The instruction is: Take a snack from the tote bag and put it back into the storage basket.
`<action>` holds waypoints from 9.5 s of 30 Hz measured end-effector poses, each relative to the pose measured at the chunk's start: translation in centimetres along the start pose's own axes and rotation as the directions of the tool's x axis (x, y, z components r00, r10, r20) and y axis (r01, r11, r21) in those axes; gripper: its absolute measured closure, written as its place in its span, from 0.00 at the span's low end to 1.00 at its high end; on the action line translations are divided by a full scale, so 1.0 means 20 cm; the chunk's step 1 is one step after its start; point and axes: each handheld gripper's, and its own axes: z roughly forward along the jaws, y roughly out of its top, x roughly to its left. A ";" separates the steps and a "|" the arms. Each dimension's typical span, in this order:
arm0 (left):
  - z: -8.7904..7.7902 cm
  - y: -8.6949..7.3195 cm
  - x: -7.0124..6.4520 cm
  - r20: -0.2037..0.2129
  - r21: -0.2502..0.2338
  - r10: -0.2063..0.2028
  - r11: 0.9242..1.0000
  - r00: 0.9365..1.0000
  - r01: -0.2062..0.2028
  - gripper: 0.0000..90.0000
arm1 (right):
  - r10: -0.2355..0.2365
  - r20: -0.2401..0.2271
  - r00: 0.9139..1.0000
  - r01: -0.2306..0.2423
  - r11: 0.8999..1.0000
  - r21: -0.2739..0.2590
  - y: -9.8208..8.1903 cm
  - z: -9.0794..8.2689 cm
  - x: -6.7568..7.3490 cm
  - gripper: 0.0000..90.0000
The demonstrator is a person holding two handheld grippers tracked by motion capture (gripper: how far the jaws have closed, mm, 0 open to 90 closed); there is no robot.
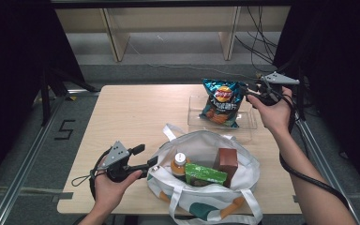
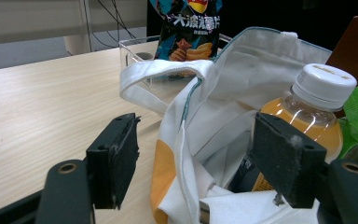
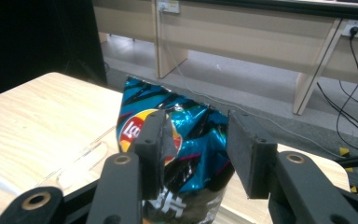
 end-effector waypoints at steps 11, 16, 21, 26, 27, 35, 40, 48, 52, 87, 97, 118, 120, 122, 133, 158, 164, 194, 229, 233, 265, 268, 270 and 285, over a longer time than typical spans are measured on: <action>0.00 0.00 0.00 -0.009 0.003 0.002 1.000 1.000 -0.002 0.35 | -0.008 -0.077 0.997 0.007 1.000 -0.020 -0.02 -0.14 0.01 0.61; 0.00 0.00 0.00 -0.003 -0.006 0.000 1.000 1.000 0.000 0.34 | -0.025 -0.143 0.989 0.024 1.000 -0.008 -0.04 -0.22 0.04 0.59; -0.01 0.00 0.00 -0.009 -0.002 0.003 1.000 1.000 -0.003 0.34 | -0.042 -0.198 0.979 0.040 0.999 -0.012 -0.06 -0.29 0.08 0.59; 0.00 0.00 0.00 -0.009 -0.002 -0.001 1.000 1.000 0.001 0.34 | -0.057 -0.244 0.968 0.055 0.998 -0.014 -0.10 -0.35 0.12 0.58; 0.00 0.00 -0.01 -0.008 -0.001 -0.002 1.000 1.000 0.002 0.34 | -0.064 -0.246 0.967 0.063 0.998 -0.010 -0.11 -0.36 0.13 0.58; 0.00 0.00 -0.01 -0.005 0.000 -0.002 1.000 1.000 0.002 0.34 | -0.056 -0.299 0.953 0.061 0.998 0.008 -0.17 -0.44 0.19 0.57; 0.00 0.00 -0.01 -0.003 0.001 -0.002 1.000 1.000 0.002 0.34 | -0.039 -0.319 0.947 0.042 0.999 0.004 -0.20 -0.49 0.22 0.57; 0.01 0.00 -0.01 -0.004 0.002 -0.004 1.000 1.000 0.004 0.34 | -0.024 -0.368 0.929 0.032 0.999 0.017 -0.24 -0.57 0.26 0.56; 0.01 0.01 -0.01 -0.003 0.000 -0.006 1.000 1.000 0.006 0.34 | -0.029 -0.373 0.927 0.030 1.000 -0.004 -0.26 -0.59 0.26 0.55; -0.01 0.00 -0.02 -0.018 -0.010 -0.009 1.000 1.000 0.009 0.34 | -0.033 -0.446 0.895 0.052 0.998 0.031 -0.37 -0.67 0.29 0.50; -0.03 0.01 -0.02 -0.027 -0.014 0.000 1.000 1.000 0.000 0.34 | -0.019 -0.498 0.867 0.046 0.998 0.041 -0.39 -0.67 0.30 0.48; -0.05 0.02 -0.02 -0.027 -0.033 0.010 0.999 1.000 -0.011 0.34 | -0.112 -0.615 0.781 0.164 0.986 0.028 -0.42 -0.64 0.37 0.33; -0.04 0.02 -0.02 -0.029 -0.026 0.008 1.000 1.000 -0.009 0.34 | -0.104 -0.629 0.771 0.159 0.987 0.032 -0.43 -0.62 0.38 0.32; -0.04 0.02 -0.03 -0.026 -0.020 0.010 1.000 1.000 -0.011 0.34 | -0.110 -0.632 0.767 0.170 0.985 0.035 -0.44 -0.59 0.38 0.32; -0.05 0.02 -0.02 -0.033 -0.027 0.007 1.000 0.999 -0.008 0.33 | -0.105 -0.672 0.733 0.195 0.979 0.061 -0.45 -0.50 0.42 0.32; -0.04 0.01 -0.02 -0.027 -0.014 0.008 1.000 1.000 -0.008 0.33 | -0.185 -0.660 0.728 0.247 0.969 0.002 -0.49 -0.45 0.45 0.42; -0.03 0.01 -0.02 -0.024 -0.013 0.007 1.000 1.000 -0.008 0.33 | -0.187 -0.670 0.718 0.262 0.965 0.011 -0.48 -0.46 0.44 0.43; -0.04 0.02 -0.02 -0.028 -0.016 0.004 1.000 1.000 -0.004 0.33 | -0.174 -0.602 0.780 0.153 0.984 -0.086 -0.27 -0.61 0.37 0.43; -0.03 0.02 -0.02 -0.020 -0.022 0.004 1.000 1.000 -0.004 0.33 | -0.177 -0.502 0.847 0.109 0.981 -0.161 -0.01 -0.75 0.23 0.44; -0.03 0.02 -0.02 -0.026 -0.014 0.005 1.000 1.000 -0.005 0.33 | -0.186 -0.493 0.850 0.115 0.979 -0.171 0.01 -0.76 0.22 0.44; -0.04 0.02 -0.01 -0.033 -0.016 0.003 1.000 0.999 -0.003 0.33 | -0.107 -0.359 0.927 0.042 0.982 -0.183 0.08 -0.80 0.06 0.44; -0.04 0.02 -0.01 -0.031 -0.016 0.004 1.000 1.000 -0.004 0.33 | -0.122 -0.323 0.938 0.063 0.980 -0.187 0.09 -0.79 0.04 0.44; -0.04 0.02 -0.01 -0.032 -0.018 0.004 1.000 0.999 -0.005 0.33 | -0.093 -0.312 0.946 0.035 0.982 -0.185 0.09 -0.78 0.04 0.44; -0.04 0.02 -0.01 -0.033 -0.022 -0.001 1.000 0.999 0.000 0.33 | -0.031 -0.204 0.978 0.005 0.992 -0.127 0.06 -0.68 -0.01 0.44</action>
